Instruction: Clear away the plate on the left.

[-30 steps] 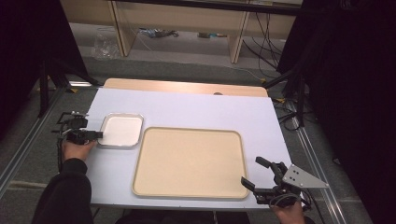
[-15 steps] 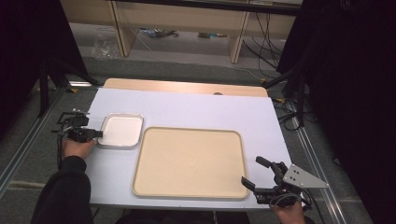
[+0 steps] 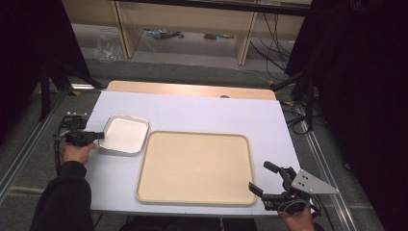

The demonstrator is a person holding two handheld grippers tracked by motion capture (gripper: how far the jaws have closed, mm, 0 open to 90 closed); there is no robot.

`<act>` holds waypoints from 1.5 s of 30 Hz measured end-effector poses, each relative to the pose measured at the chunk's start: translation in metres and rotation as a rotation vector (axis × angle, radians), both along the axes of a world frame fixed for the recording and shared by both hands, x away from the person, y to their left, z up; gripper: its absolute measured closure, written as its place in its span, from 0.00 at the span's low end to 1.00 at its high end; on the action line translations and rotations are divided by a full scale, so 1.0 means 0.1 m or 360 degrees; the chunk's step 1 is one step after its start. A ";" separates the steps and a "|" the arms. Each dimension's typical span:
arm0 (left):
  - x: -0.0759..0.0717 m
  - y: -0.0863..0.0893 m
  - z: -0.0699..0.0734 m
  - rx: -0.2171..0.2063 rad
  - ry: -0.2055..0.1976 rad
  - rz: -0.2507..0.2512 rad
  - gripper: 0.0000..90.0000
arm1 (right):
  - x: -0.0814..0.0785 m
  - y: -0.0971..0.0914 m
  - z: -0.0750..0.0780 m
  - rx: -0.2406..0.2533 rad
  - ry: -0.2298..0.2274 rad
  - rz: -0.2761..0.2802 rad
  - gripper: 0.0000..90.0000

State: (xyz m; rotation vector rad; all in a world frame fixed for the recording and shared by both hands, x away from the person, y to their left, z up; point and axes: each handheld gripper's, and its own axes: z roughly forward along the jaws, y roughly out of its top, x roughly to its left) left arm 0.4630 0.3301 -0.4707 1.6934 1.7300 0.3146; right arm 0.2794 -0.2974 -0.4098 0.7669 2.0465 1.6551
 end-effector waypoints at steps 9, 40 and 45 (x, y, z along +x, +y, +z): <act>-0.05 0.07 0.02 -0.0077 -0.0051 0.0046 0.98 | 0.00 -0.01 0.00 0.0006 -0.0006 0.0009 0.17; -0.14 0.05 0.13 -0.0350 -0.0171 0.0108 0.98 | 0.00 0.00 0.00 0.0006 0.0000 -0.0001 0.17; -0.15 -0.03 0.17 -0.0358 -0.0177 0.0061 0.98 | 0.00 -0.01 0.00 0.0011 -0.0002 0.0011 0.17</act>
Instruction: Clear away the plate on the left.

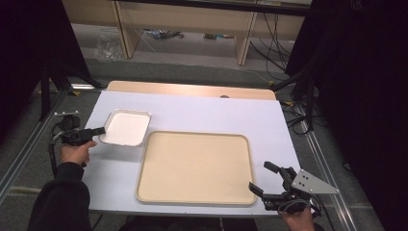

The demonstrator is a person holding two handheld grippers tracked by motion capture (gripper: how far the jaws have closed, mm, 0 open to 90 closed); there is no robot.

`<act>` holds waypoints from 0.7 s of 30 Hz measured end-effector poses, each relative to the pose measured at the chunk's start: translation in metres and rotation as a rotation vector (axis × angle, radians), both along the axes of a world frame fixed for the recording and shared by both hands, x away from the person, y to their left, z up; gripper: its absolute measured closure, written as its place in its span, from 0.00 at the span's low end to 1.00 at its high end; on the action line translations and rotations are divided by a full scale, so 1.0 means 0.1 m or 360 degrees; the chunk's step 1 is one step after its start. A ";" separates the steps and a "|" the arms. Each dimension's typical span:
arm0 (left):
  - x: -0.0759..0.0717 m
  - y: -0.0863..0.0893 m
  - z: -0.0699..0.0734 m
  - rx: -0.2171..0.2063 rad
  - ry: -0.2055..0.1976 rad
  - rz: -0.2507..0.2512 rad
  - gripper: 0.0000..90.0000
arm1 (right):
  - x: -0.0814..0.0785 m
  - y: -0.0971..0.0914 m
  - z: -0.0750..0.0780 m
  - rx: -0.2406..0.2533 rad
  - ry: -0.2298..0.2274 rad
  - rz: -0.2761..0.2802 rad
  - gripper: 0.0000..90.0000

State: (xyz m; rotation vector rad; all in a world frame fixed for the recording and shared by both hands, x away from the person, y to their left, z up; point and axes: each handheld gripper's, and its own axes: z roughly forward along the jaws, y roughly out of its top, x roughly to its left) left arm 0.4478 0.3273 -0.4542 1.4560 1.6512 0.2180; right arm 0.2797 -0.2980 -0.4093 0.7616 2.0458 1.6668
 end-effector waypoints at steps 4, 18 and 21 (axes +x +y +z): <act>-0.02 -0.09 0.04 -0.0008 -0.0025 -0.0041 0.98 | 0.00 0.00 0.00 -0.0005 0.0012 -0.0002 0.17; -0.04 -0.64 0.09 -0.0042 -0.0037 -0.0286 0.98 | 0.01 0.00 0.00 0.0006 -0.0016 0.0000 0.17; -0.05 -0.74 0.10 -0.0086 -0.0040 -0.0326 0.98 | 0.00 0.00 0.00 0.0004 -0.0013 -0.0009 0.17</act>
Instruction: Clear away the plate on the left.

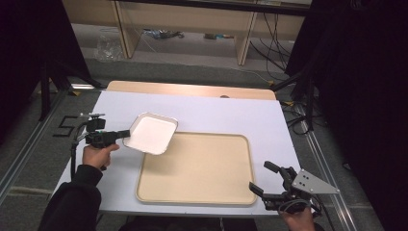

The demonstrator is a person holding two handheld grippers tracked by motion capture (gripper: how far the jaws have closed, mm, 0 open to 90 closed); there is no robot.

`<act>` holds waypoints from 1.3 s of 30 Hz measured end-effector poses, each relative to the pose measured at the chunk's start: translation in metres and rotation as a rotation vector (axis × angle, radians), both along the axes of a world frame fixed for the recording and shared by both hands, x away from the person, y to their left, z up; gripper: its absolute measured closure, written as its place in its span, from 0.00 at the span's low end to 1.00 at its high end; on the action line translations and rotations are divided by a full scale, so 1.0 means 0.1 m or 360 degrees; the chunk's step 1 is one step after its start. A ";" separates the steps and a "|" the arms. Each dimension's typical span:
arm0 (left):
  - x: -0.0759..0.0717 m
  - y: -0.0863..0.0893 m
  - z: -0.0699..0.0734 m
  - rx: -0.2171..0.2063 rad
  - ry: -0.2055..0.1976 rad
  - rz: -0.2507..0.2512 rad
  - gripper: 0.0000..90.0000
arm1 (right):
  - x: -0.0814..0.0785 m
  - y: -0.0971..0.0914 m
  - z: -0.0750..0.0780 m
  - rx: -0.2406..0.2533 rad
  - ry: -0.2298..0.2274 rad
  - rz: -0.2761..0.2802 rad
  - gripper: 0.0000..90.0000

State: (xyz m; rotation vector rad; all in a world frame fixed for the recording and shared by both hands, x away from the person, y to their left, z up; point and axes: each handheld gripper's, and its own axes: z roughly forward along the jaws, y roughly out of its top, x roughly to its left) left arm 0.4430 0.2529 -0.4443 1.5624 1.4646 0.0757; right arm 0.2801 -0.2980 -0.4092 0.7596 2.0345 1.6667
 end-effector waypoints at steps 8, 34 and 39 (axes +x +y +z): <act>-0.01 -0.26 -0.05 0.0020 0.0014 -0.0102 0.98 | 0.00 0.00 0.00 -0.0003 -0.0004 0.0004 0.17; -0.15 -1.03 -0.19 0.0047 0.0077 -0.0418 0.98 | 0.00 0.00 0.00 -0.0001 0.0001 0.0008 0.17; -0.17 -1.15 -0.23 0.0075 0.0102 -0.0475 0.98 | 0.00 0.00 0.00 -0.0004 0.0007 0.0015 0.17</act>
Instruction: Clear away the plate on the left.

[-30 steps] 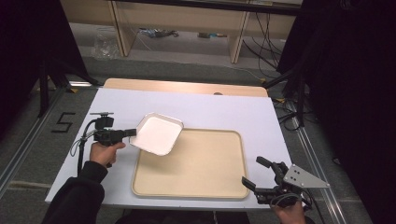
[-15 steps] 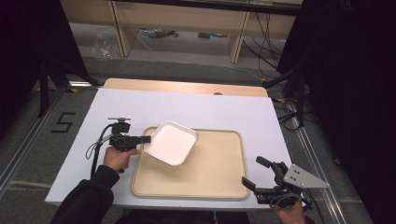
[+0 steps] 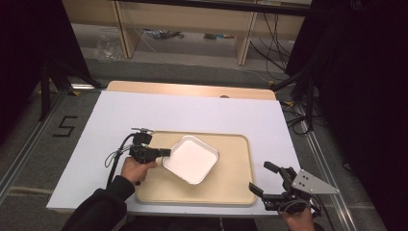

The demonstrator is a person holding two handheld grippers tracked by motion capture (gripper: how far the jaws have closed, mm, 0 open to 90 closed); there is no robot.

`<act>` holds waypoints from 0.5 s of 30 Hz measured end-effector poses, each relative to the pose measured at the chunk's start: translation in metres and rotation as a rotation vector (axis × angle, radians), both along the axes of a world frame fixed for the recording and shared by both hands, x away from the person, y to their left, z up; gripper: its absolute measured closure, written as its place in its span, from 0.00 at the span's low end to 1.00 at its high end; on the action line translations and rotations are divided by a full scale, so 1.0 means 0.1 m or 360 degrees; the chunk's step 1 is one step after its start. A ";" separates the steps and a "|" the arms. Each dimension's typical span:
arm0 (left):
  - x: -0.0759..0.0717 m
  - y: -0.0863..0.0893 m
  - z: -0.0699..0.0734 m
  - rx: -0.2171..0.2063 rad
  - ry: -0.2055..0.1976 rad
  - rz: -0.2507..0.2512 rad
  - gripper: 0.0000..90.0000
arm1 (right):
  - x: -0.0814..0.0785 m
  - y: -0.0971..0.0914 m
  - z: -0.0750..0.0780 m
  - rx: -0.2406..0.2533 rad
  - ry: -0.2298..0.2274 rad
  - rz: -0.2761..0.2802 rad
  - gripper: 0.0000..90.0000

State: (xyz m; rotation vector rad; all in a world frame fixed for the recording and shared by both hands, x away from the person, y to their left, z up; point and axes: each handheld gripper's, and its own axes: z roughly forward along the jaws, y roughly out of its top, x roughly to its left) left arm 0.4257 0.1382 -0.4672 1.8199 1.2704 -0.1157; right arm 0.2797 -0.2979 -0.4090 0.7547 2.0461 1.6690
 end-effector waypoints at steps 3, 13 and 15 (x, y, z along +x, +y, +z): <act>-0.01 -0.05 -0.03 0.0012 0.0010 -0.0006 0.98 | 0.01 0.01 -0.01 0.0020 -0.0021 -0.0009 0.17; -0.07 -0.23 -0.15 0.0125 -0.0008 -0.0026 0.98 | 0.00 0.00 0.00 -0.0004 -0.0005 0.0003 0.17; -0.08 -0.24 -0.16 0.0129 0.0002 -0.0047 0.98 | 0.00 0.01 -0.01 0.0015 -0.0025 -0.0015 0.17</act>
